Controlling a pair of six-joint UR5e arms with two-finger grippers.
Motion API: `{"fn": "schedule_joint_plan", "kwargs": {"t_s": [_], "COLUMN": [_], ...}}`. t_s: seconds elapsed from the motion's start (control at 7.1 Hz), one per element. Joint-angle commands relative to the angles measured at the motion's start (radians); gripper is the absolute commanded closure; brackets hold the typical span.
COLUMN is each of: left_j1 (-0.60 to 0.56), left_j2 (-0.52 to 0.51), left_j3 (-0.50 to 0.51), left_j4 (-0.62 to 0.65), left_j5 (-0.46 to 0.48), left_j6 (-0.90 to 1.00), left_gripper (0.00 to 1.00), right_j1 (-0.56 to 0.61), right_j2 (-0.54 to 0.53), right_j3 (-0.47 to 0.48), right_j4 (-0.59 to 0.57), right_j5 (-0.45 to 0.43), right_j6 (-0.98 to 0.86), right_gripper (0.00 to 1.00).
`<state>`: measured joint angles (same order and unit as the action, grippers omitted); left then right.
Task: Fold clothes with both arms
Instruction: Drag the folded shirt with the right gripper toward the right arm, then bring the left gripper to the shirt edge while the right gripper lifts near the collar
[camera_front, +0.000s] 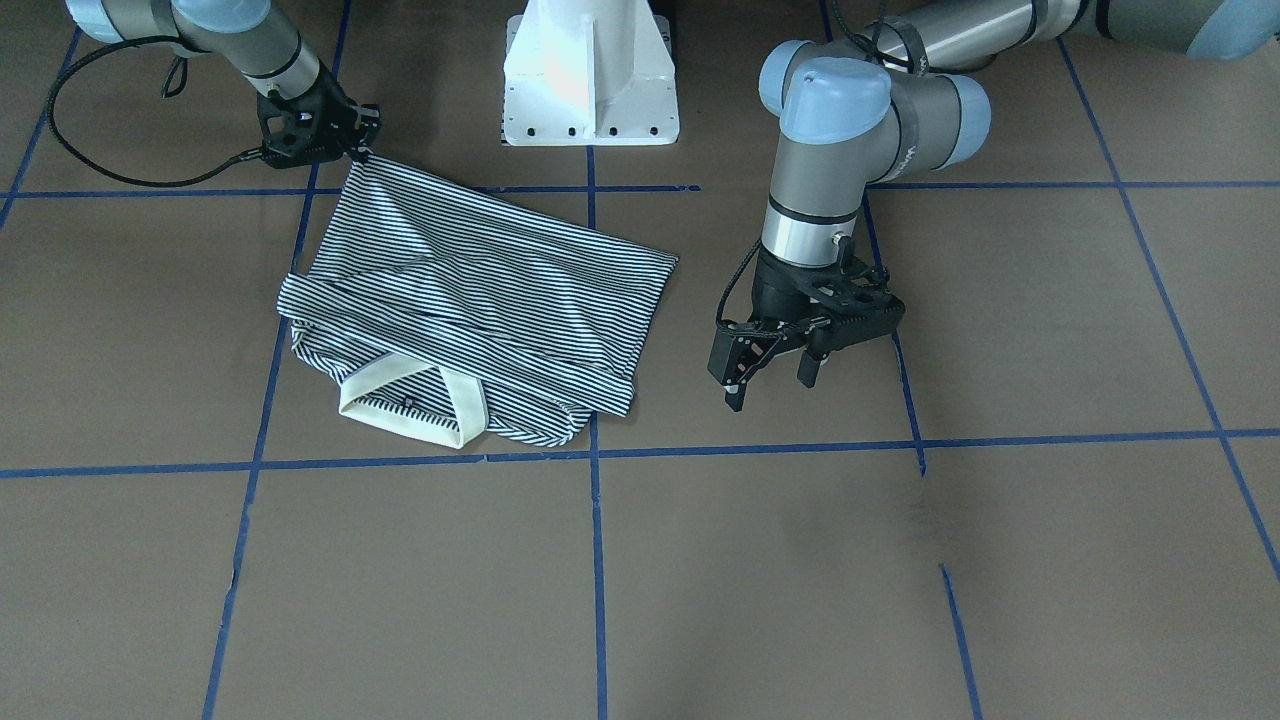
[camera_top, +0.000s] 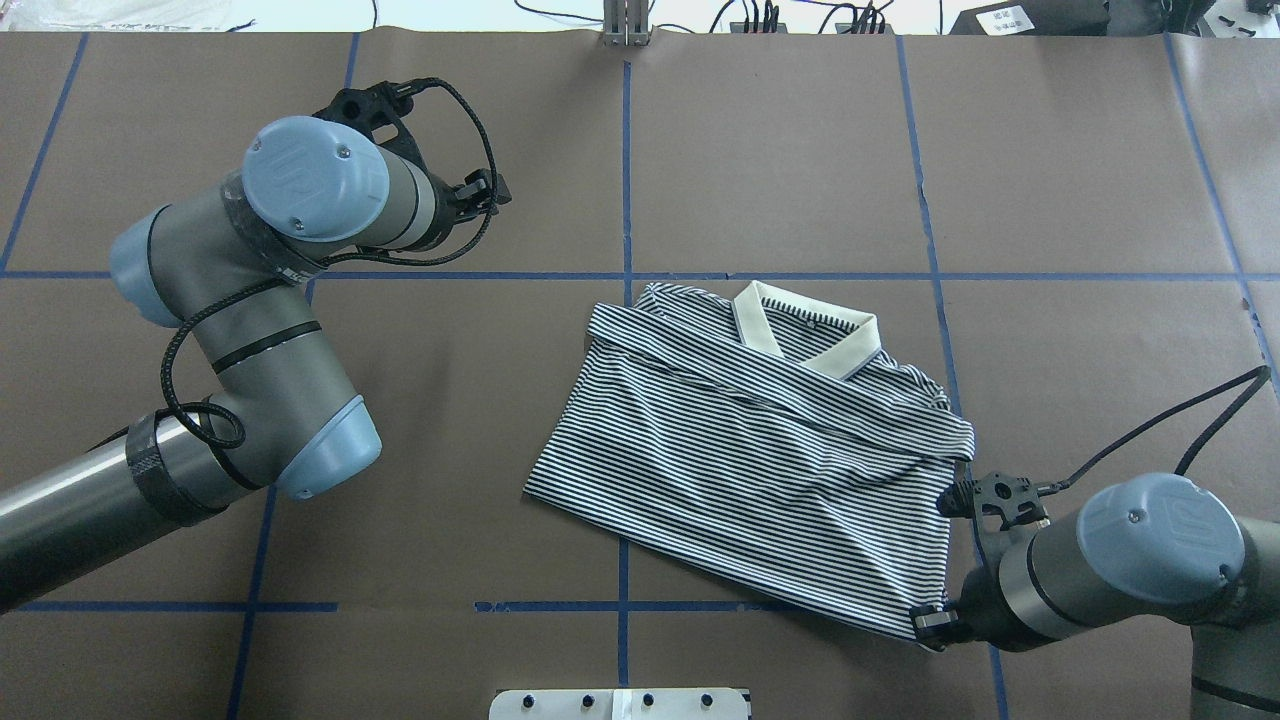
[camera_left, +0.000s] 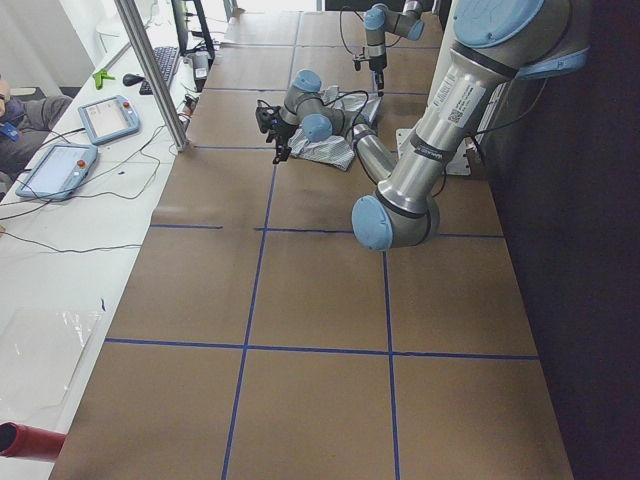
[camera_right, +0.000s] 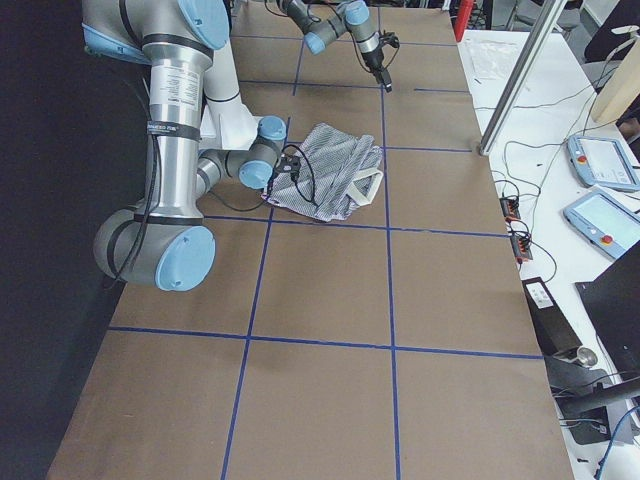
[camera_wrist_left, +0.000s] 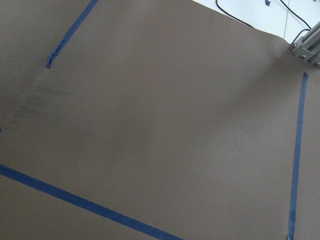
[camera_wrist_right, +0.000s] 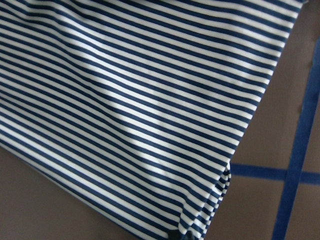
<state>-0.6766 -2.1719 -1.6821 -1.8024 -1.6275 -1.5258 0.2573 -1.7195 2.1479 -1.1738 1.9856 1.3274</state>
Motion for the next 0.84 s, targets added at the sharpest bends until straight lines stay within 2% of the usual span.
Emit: {"fn": "schedule_joint_plan", "kwargs": {"t_s": [0.0,0.28,0.7], "left_j1": [0.008,0.012,0.058], "left_j2": [0.000,0.000,0.003], "left_j3": [-0.021,-0.039,-0.080], "left_j4": [0.003,0.003,0.015], "left_j5": [-0.011,-0.057,-0.109], "left_j6": [0.000,0.003,-0.002], "left_gripper": [0.00,0.00,0.00], "right_j1": [-0.049,-0.026,0.127], "right_j2": [-0.020,-0.003,0.090], "right_j3": [0.024,0.029,0.021], "right_j4": [0.009,0.013,0.013], "right_j5": [0.004,-0.001,0.009], "right_j6": [0.033,0.033,0.016], "right_gripper": [0.01,0.00,0.00]}}
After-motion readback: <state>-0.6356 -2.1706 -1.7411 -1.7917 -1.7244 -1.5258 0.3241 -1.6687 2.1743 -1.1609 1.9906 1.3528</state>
